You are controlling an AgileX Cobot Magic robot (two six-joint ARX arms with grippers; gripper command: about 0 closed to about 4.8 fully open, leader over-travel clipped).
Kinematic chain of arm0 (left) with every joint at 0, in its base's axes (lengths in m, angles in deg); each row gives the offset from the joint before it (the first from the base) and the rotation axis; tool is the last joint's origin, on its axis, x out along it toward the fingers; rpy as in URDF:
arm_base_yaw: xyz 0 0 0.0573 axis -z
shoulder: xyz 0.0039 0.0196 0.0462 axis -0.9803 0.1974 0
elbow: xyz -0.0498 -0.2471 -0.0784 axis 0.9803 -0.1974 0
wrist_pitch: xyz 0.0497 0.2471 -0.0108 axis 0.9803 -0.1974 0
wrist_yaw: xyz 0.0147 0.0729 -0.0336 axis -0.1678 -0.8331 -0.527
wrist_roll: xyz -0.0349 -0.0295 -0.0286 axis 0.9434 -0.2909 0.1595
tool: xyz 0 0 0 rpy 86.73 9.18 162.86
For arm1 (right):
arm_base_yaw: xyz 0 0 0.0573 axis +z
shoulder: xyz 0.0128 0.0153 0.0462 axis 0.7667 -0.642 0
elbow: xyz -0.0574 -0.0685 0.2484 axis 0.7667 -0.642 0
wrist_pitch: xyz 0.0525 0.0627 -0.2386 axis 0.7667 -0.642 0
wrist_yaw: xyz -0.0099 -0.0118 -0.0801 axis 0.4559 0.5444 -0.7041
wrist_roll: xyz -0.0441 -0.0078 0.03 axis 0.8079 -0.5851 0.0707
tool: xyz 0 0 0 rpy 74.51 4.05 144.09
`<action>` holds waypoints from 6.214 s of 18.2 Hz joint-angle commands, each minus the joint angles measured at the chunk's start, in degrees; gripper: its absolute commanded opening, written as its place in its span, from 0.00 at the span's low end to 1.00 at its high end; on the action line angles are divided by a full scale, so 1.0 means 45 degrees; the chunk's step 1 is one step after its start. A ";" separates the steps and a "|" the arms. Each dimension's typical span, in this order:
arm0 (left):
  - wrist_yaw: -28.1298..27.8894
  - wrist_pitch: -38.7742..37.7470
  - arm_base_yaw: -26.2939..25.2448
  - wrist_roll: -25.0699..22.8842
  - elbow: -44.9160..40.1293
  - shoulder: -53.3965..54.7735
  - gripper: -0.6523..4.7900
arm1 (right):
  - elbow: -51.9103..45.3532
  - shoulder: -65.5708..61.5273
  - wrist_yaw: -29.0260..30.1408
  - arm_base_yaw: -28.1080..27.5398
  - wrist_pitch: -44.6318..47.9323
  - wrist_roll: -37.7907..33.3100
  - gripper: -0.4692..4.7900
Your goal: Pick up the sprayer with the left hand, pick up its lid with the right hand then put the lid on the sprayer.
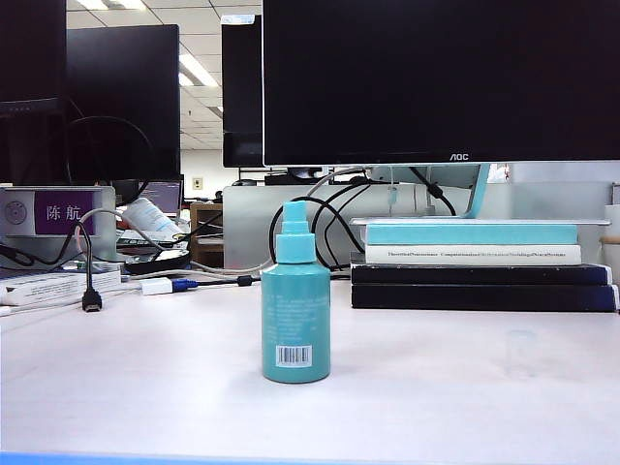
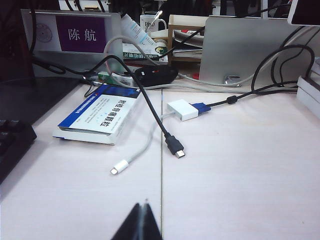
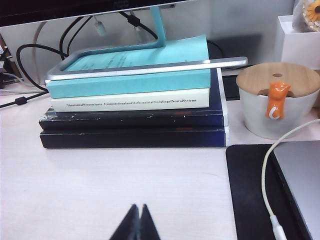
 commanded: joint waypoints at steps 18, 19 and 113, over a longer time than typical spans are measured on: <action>0.2715 0.3186 0.0005 0.3050 0.1778 0.0272 0.64 | 0.2516 -0.1481 -0.1292 0.0005 -0.0549 -0.1739 0.08; 0.3215 0.3570 0.0005 0.3050 0.1812 0.0466 0.71 | 0.2778 -0.2025 -0.1234 0.0005 -0.0379 -0.1734 0.08; 0.8238 1.2036 0.8500 -0.3133 0.6402 2.3100 0.61 | 0.7655 -1.6402 0.4954 0.1418 -0.3434 0.1622 0.52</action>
